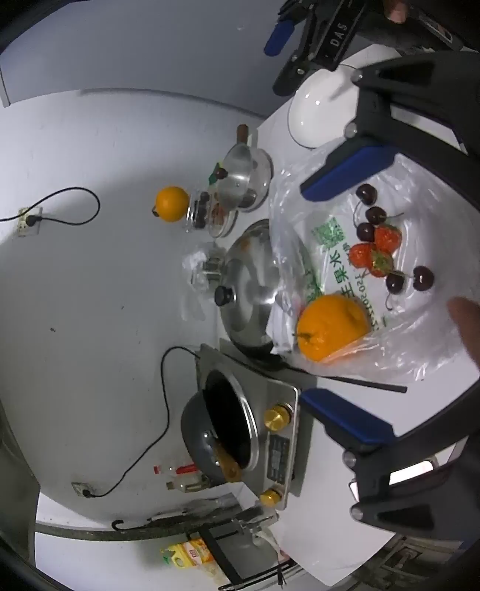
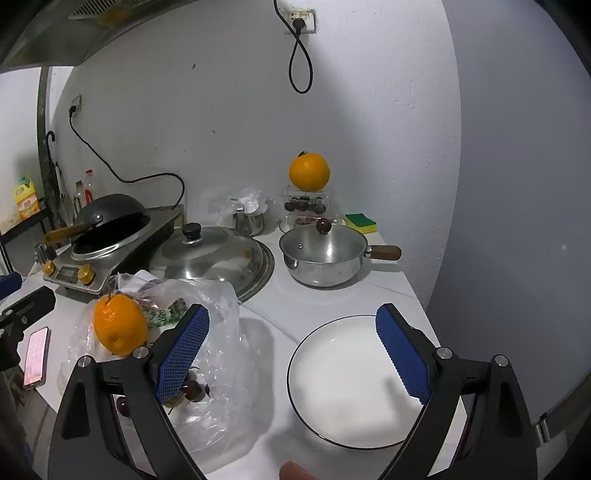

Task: Organize fruits

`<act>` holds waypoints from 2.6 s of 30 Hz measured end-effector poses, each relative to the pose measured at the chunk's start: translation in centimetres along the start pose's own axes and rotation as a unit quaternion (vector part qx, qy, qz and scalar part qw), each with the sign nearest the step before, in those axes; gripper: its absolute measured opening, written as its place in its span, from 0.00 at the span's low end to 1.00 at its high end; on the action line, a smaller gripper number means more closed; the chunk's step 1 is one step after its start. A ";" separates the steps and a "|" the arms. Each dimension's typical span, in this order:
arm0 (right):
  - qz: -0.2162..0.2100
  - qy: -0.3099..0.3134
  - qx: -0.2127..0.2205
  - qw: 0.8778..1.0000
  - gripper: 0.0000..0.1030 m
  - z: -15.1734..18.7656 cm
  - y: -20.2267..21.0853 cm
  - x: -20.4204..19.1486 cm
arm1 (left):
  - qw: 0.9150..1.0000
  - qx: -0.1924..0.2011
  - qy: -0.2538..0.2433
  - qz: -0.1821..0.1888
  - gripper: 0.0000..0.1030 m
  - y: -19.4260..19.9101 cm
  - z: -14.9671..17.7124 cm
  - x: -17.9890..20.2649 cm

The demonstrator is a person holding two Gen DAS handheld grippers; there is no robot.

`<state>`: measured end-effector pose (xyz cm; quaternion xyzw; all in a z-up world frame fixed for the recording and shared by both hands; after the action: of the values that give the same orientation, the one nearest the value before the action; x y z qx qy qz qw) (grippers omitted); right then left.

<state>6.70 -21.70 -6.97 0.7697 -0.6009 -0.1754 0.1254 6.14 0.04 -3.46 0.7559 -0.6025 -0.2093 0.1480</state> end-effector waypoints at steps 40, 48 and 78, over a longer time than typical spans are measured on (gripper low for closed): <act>-0.016 0.030 0.008 0.999 0.91 -0.5 1.7 -3.8 | 0.999 0.015 0.047 0.019 0.99 1.7 1.1 -2.2; -0.017 0.033 0.007 0.999 0.91 -0.4 1.6 -4.2 | 0.999 0.009 0.048 0.019 0.99 1.4 1.5 -2.6; -0.023 0.036 -0.001 0.999 0.91 -0.1 0.8 -4.9 | 0.999 0.013 0.044 0.022 0.99 0.6 1.4 -2.6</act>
<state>4.98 -17.16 -5.99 0.7889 -0.5779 -0.1510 0.1443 4.43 2.51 -4.01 0.7525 -0.6150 -0.1644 0.1688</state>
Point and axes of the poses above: each gripper's, at about its wrist camera, not at the fingertips, and y roughly against the way its jaws point, x to its right, z to its underside, the point moved 7 cm from there along -y, roughly the way its jaws point, and after that the axes turned 13 degrees about -z, right-handed, at the moved point
